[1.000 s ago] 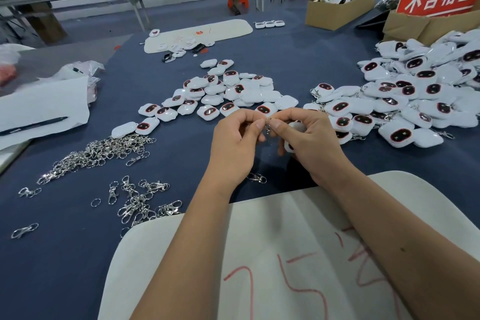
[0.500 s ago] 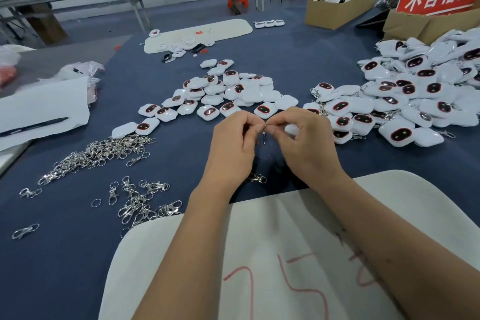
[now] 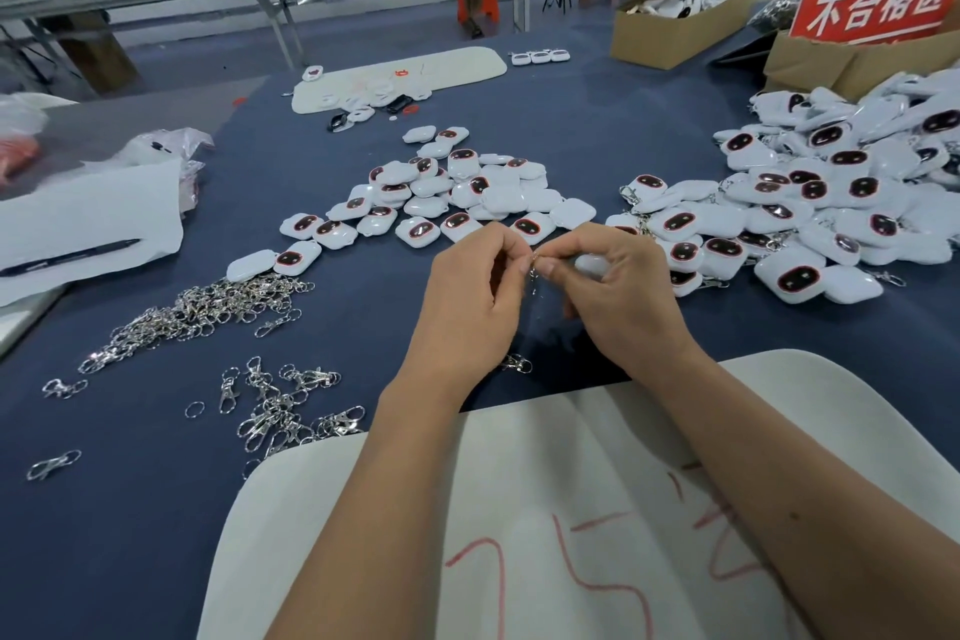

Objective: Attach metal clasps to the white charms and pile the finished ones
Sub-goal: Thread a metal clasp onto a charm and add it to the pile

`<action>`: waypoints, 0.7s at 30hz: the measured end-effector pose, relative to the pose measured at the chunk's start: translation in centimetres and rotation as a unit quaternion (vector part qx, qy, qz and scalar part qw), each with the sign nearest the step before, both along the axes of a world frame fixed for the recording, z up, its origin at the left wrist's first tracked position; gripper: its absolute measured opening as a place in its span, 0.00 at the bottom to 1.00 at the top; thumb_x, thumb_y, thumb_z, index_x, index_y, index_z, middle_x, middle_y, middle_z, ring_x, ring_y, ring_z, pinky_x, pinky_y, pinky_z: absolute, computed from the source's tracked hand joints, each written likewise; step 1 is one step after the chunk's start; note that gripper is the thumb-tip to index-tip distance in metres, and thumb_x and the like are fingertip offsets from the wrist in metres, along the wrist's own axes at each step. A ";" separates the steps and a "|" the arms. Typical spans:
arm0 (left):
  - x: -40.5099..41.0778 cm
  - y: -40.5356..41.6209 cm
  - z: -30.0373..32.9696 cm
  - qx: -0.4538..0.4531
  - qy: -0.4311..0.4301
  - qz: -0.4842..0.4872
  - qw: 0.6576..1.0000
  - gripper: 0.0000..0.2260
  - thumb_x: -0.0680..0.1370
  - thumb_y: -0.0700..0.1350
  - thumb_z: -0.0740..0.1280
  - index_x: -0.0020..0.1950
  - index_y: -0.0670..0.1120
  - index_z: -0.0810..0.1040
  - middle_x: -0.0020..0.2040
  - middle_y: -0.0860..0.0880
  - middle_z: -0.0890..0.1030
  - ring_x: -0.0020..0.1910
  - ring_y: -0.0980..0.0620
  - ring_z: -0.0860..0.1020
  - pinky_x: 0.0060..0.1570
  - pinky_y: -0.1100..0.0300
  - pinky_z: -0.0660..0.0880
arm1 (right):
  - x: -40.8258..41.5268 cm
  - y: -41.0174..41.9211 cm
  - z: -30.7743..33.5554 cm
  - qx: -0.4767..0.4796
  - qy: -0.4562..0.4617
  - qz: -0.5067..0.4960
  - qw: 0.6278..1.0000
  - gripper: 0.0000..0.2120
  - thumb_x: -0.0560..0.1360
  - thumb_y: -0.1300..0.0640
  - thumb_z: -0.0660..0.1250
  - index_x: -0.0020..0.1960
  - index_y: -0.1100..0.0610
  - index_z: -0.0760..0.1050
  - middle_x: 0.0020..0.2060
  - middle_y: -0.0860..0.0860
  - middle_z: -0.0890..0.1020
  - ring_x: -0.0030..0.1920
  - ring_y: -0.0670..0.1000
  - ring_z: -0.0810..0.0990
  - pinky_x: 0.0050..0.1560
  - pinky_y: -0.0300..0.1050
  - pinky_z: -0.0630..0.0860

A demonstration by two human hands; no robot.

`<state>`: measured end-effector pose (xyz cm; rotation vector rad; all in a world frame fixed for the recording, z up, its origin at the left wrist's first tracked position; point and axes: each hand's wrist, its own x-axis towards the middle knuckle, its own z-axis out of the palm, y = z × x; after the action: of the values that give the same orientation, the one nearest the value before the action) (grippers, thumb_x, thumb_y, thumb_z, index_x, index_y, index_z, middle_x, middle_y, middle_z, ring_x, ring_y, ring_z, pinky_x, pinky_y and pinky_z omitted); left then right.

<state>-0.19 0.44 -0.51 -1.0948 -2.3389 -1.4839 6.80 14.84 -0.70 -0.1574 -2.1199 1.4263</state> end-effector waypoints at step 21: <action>0.2 0.0 -0.2 -0.061 -0.017 0.007 0.998 0.10 0.81 0.37 0.60 0.44 0.48 0.74 0.39 0.53 0.79 0.40 0.50 0.79 0.45 0.45 0.78 | -1.1 0.9 -1.0 -0.125 0.006 -0.057 0.990 0.03 0.81 0.59 0.70 0.48 0.54 0.82 0.35 0.41 0.79 0.36 0.43 0.75 0.40 0.38 0.72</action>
<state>0.00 0.45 -0.68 -1.0880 -2.4849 -1.3813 5.71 15.71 -1.68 -0.3602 -1.8832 1.6151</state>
